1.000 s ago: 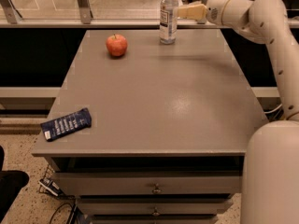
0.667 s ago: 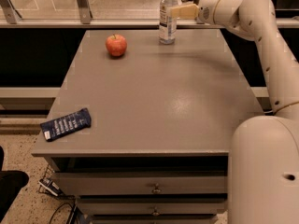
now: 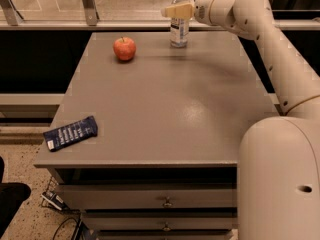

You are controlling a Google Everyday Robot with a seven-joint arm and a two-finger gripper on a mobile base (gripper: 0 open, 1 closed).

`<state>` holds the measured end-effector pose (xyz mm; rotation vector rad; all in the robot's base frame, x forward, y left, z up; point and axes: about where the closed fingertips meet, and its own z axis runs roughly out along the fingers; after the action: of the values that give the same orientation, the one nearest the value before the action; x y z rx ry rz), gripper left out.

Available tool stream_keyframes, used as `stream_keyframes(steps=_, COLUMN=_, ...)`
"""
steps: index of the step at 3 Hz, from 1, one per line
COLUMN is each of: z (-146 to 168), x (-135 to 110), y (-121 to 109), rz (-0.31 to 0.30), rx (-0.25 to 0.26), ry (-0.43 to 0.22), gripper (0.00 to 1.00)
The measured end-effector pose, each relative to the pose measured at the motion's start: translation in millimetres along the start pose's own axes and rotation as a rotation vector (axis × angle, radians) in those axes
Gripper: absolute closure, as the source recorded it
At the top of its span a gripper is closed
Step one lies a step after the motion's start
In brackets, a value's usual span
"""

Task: Pick blue plastic bottle

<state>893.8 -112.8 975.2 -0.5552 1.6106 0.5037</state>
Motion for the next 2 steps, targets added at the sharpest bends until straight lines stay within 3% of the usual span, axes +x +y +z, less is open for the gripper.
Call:
stream_keyframes(steps=1, z=16.5, x=11.2, y=13.2, rz=0.051, rx=-0.022, ry=-0.009, gripper=0.0)
stream_keyframes(steps=2, z=18.9, x=12.3, y=15.4, rz=0.052, rx=-0.026, ry=-0.008, gripper=0.19)
